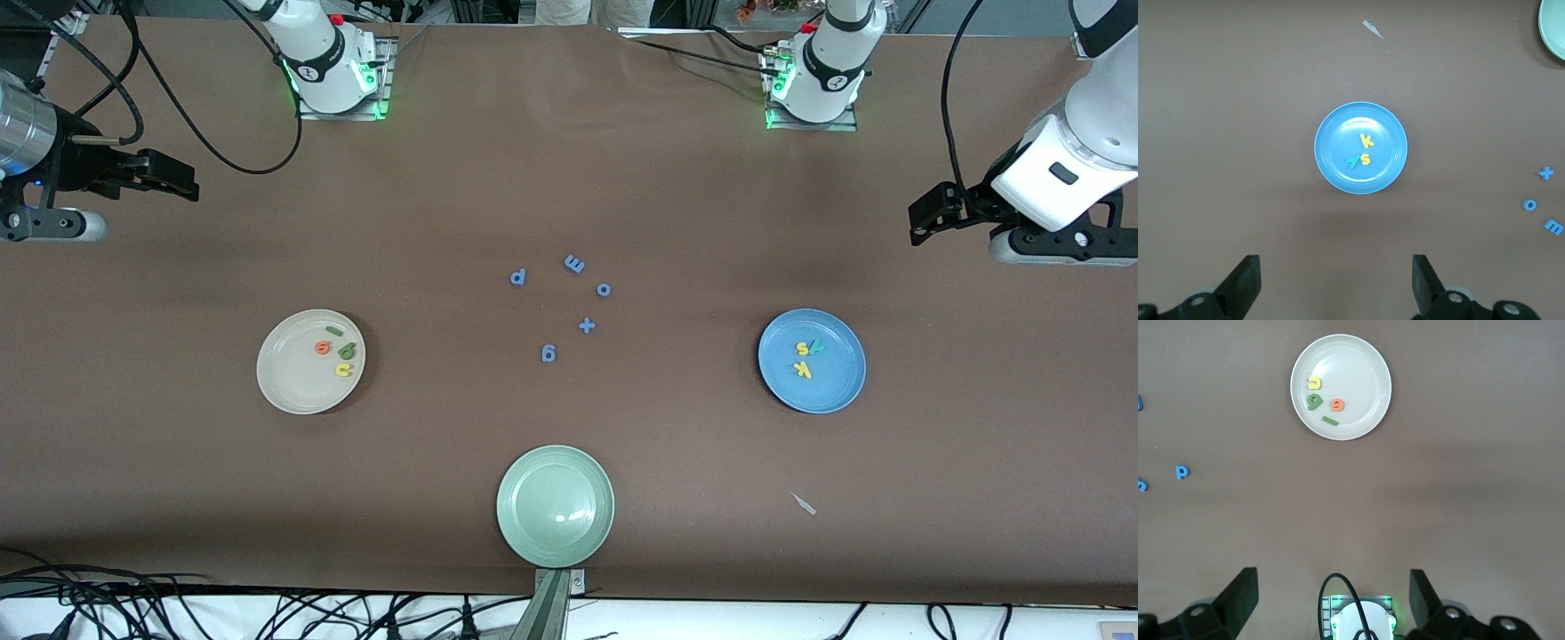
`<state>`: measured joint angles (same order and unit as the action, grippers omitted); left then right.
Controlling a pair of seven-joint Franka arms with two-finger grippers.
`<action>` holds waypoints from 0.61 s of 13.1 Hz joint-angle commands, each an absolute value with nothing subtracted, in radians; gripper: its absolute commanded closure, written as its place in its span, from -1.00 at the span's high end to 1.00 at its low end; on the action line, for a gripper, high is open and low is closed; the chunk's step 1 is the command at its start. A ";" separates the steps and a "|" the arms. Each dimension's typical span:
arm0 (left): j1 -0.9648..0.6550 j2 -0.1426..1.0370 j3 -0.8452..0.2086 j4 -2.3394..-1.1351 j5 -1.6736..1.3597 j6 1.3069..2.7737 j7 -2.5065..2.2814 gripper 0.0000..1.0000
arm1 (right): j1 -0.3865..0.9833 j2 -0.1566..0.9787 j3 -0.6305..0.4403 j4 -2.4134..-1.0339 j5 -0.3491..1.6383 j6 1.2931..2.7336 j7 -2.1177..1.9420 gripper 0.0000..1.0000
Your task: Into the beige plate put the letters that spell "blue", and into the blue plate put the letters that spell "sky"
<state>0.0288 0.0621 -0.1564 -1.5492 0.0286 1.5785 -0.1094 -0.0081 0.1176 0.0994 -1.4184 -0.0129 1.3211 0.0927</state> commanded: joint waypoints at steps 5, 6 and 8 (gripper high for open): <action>0.037 0.055 -0.161 -1.539 0.015 1.562 -0.095 1.00 | -0.020 0.163 0.101 -1.422 -0.037 1.437 0.041 1.00; 0.037 0.055 -0.161 -1.539 0.017 1.562 -0.095 1.00 | -0.020 0.167 0.101 -1.419 -0.038 1.440 0.044 1.00; 0.037 0.055 -0.163 -1.539 0.017 1.562 -0.095 1.00 | -0.018 0.173 0.103 -1.417 -0.038 1.440 0.046 1.00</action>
<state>0.0288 0.0621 -0.1566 -1.5490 0.0286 1.5785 -0.1094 -0.0112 0.1757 0.0954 -1.4233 -0.0279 1.4384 0.0609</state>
